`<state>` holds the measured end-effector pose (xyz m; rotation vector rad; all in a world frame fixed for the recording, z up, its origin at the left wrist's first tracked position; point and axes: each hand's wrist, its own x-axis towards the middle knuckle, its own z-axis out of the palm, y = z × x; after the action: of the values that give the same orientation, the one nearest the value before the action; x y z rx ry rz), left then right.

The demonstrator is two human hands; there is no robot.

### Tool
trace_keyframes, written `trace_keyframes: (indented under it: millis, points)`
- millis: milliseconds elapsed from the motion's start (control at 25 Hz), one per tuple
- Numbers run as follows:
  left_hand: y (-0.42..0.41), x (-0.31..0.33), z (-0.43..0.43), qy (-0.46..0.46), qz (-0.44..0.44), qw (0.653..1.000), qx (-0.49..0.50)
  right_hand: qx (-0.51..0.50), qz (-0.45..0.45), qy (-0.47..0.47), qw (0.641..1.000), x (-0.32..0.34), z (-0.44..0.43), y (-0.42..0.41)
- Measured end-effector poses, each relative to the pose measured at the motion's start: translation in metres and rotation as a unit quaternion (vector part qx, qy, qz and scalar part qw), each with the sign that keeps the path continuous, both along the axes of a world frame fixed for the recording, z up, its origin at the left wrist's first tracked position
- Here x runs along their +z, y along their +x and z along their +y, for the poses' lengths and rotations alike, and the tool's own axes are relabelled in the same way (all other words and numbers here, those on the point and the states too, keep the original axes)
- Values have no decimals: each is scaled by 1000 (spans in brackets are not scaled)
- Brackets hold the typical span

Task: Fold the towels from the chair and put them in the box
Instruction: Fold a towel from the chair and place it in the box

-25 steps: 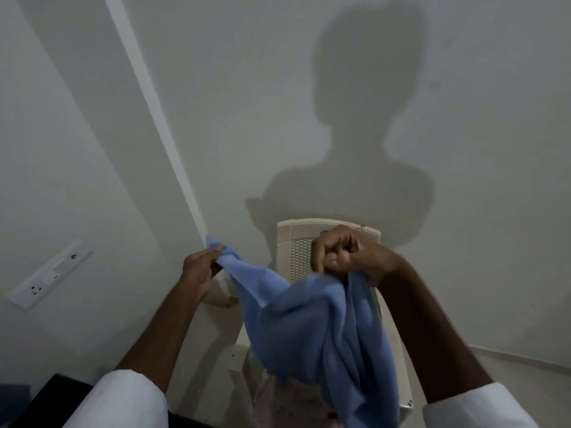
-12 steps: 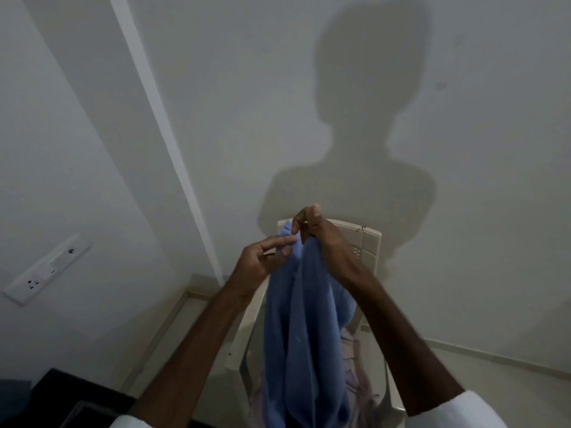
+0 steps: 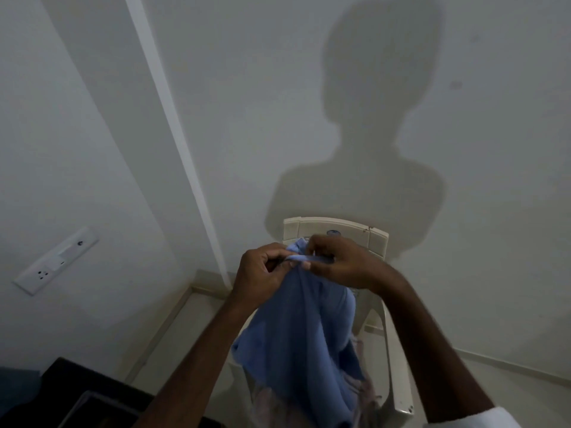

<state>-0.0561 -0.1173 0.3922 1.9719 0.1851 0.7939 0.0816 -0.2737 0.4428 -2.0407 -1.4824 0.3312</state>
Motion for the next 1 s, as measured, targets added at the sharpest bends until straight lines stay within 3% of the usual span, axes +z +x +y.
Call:
trace_keyframes:
  millis: [120,240,320,440,560,680,800,880,1000]
  points:
    - [-6,-6,9,0,9,1000,8,-4,-63,-81,995,-16,-25,29]
    - [-10,-10,16,-34,5,999,6,-11,43,-50,998,-32,-50,53]
    - [-10,-10,17,-70,3,998,9,-72,113,19,991,-49,-58,63]
    - [-9,-12,17,-119,-1,993,12,-166,238,205,935,-74,-53,57]
    - [-8,-12,13,-149,17,988,-32,-190,268,317,889,-67,-42,33]
    - [-7,-10,6,-214,33,974,-59,-135,295,374,869,-35,-33,5]
    - [-5,-10,3,-237,28,967,-84,60,388,364,845,-4,-32,-19]
    - [-4,-6,0,-241,25,964,-104,155,399,312,848,11,-29,-27]
    - [-5,0,-8,-228,13,963,-147,35,349,301,887,11,-15,-27]
